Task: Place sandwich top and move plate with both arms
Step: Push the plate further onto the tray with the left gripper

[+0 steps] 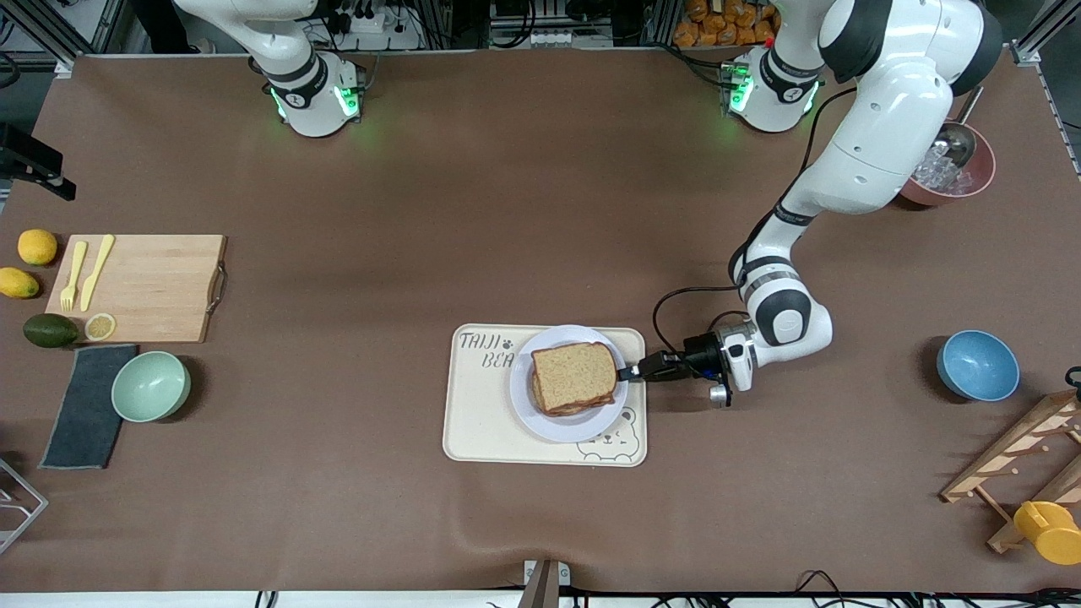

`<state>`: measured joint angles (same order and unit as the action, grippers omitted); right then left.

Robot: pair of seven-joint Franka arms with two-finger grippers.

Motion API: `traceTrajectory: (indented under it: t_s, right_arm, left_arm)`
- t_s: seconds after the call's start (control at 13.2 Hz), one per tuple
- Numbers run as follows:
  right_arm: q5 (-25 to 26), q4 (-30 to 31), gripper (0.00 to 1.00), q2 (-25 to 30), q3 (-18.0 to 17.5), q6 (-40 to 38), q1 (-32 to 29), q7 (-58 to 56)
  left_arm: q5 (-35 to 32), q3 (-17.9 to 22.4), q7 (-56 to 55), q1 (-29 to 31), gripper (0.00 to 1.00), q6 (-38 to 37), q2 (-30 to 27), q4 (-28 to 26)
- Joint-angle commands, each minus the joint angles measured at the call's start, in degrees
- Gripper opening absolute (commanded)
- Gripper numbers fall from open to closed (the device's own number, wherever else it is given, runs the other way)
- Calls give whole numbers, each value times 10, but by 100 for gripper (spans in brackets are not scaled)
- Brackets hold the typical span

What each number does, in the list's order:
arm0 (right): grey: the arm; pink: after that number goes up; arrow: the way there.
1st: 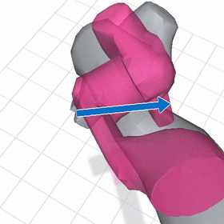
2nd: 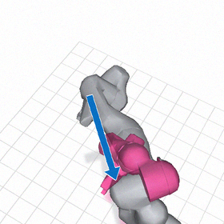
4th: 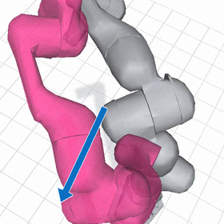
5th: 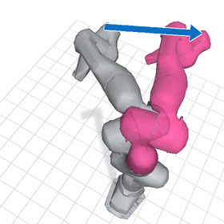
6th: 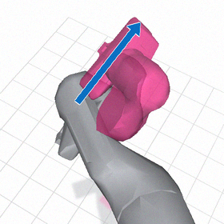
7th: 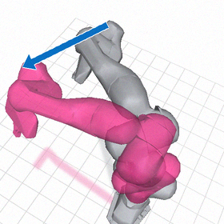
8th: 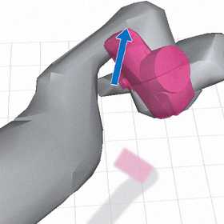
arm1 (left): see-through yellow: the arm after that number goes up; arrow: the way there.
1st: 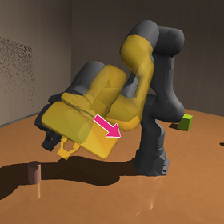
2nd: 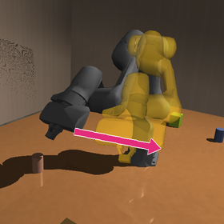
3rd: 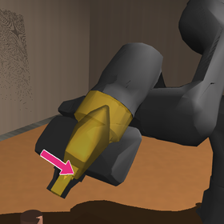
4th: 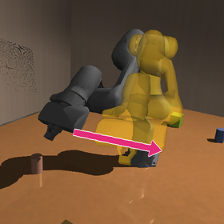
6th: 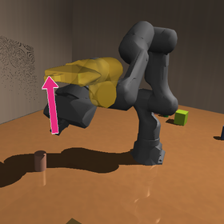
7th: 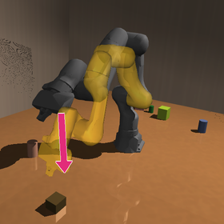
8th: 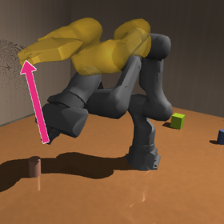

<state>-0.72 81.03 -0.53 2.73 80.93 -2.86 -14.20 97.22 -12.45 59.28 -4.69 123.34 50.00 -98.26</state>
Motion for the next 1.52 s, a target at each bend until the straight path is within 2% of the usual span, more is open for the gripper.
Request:
traceTrajectory:
  t_s: [0.0,0.15,0.23,0.3,0.38,0.46,0.99,1.21,1.44]
  right_arm:
    - [4,5,100,4,-11,1,-16,0]
    - [4,5,100,4,-11,2,-16,0]
    - [4,6,100,4,-11,2,-16,0]
    - [3,6,100,4,-11,1,-16,0]
    - [4,6,100,4,-11,2,-16,0]
    - [3,6,100,4,-11,1,-16,0]
    - [2,6,100,4,-12,3,-19,0]
    - [1,6,100,4,-11,4,-19,0]
    - [0,6,100,4,-11,3,-19,0]
  left_arm:
    - [4,-4,22,-1,0,-6,16,13]
    - [-4,-4,21,-1,0,-6,17,14]
    - [-8,-3,17,-1,14,-6,17,24]
    - [-7,-3,16,-1,37,-6,17,27]
    - [-7,-3,16,-1,78,-6,17,27]
    - [-8,-3,21,-1,100,-6,15,27]
    - [-71,-2,0,17,100,-6,1,29]
    - [-95,-2,-78,14,100,-4,-30,30]
    - [-155,-2,-165,17,100,5,-75,26]
